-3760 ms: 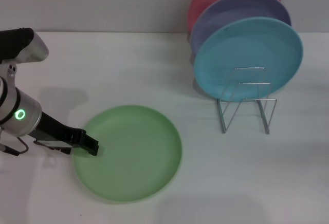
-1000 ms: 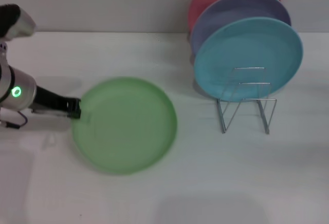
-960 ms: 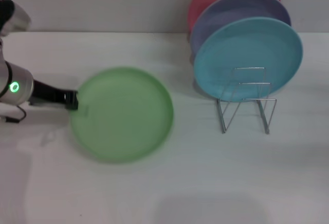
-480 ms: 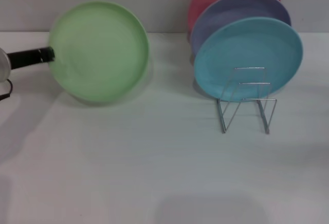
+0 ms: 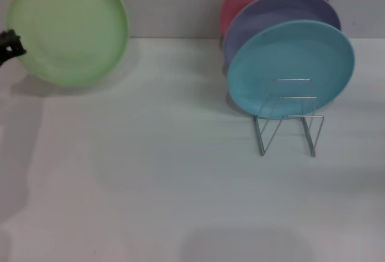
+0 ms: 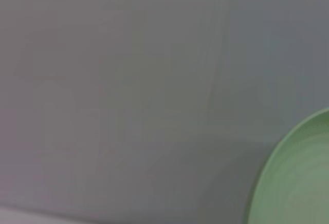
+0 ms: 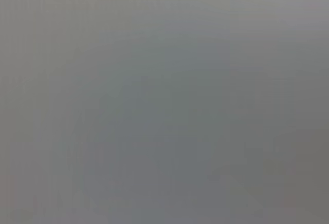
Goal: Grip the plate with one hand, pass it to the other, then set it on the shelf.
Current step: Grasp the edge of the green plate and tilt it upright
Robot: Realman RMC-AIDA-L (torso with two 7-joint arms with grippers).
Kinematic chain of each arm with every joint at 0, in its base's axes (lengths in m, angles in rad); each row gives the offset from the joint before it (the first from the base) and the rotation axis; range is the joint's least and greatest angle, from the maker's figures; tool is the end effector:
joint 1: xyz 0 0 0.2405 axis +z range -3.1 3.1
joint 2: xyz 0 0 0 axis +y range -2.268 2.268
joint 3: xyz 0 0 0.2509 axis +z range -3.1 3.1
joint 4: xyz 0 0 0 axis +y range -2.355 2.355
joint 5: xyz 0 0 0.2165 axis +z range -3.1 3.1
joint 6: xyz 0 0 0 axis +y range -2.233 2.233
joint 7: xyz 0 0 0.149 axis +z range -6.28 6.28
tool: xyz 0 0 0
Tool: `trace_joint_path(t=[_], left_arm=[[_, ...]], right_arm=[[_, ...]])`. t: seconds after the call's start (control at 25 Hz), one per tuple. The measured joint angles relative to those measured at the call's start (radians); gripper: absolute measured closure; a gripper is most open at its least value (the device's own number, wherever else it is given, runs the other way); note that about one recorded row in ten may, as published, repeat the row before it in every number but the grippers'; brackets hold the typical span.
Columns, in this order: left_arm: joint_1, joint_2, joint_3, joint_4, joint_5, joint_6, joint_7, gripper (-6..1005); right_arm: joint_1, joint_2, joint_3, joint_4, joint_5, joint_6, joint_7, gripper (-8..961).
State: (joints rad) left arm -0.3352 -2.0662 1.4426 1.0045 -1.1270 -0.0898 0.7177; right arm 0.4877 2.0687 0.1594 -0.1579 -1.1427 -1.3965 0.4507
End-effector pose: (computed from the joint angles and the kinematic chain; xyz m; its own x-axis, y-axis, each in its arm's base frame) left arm -0.2873 0.4219 0.0496 0.5671 0.3250 0.7568 0.7962 0.0191 -0.6048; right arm 0.3685 0.3270 0.1148 0.5653 0.4000 -0.7214 -0.8227 0.2099 -0.5283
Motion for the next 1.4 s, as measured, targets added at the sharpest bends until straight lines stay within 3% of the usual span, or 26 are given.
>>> trace_joint_path(t=[0.04, 0.08, 0.32, 0.36, 0.4, 0.48, 0.56, 0.6, 0.68, 0.72, 0.76, 0.92, 1.16, 1.4], left_arm=[[0.000, 0.000, 0.000, 0.000, 0.000, 0.000, 0.000, 958], [0.025, 0.000, 0.112, 0.000, -0.005, 0.227, -0.005, 958], [0.064, 0.004, 0.303, -0.020, 0.029, 0.614, -0.038, 957], [0.064, 0.004, 0.303, -0.020, 0.029, 0.614, -0.038, 956], [0.075, 0.005, 0.364, -0.048, 0.094, 0.744, -0.119, 956], [0.080, 0.006, 0.403, -0.094, 0.170, 0.829, -0.235, 956], [0.062, 0.006, 0.450, -0.289, 0.403, 1.046, -0.651, 955], [0.062, 0.006, 0.450, -0.289, 0.403, 1.046, -0.651, 955], [0.025, 0.002, 0.452, -0.448, 0.503, 1.160, -0.877, 955], [0.025, 0.002, 0.452, -0.448, 0.503, 1.160, -0.877, 954], [0.009, -0.001, 0.460, -0.529, 0.523, 1.212, -0.967, 954], [0.008, -0.005, 0.487, -0.599, 0.527, 1.264, -1.031, 953], [0.050, -0.011, 0.543, -0.609, 0.524, 1.295, -1.030, 952], [0.098, -0.013, 0.618, -0.596, 0.511, 1.337, -0.960, 950]], right_arm=[[-0.001, 0.001, 0.000, 0.000, 0.000, 0.004, 0.000, 302], [0.000, 0.002, 0.000, 0.000, 0.000, 0.008, 0.000, 302], [0.000, 0.003, 0.000, 0.000, 0.000, 0.032, -0.002, 303], [0.000, 0.003, 0.000, 0.000, 0.000, 0.035, -0.002, 303], [0.000, 0.003, -0.004, 0.000, 0.000, 0.039, -0.002, 303], [0.000, 0.004, -0.012, 0.000, 0.000, 0.047, -0.003, 303], [0.000, 0.006, -0.029, 0.001, 0.000, 0.050, -0.003, 303], [0.000, 0.006, -0.029, 0.001, 0.000, 0.050, -0.003, 303], [-0.008, 0.008, -0.051, 0.008, 0.000, 0.036, -0.003, 303], [-0.008, 0.008, -0.051, 0.008, 0.000, 0.036, -0.003, 303], [-0.018, 0.009, -0.071, 0.022, -0.001, 0.008, -0.011, 303], [-0.039, 0.009, -0.115, 0.049, -0.002, -0.062, -0.033, 302], [-0.060, 0.010, -0.223, 0.081, -0.003, -0.162, -0.041, 302], [-0.057, 0.010, -0.397, 0.097, -0.003, -0.237, -0.053, 302]])
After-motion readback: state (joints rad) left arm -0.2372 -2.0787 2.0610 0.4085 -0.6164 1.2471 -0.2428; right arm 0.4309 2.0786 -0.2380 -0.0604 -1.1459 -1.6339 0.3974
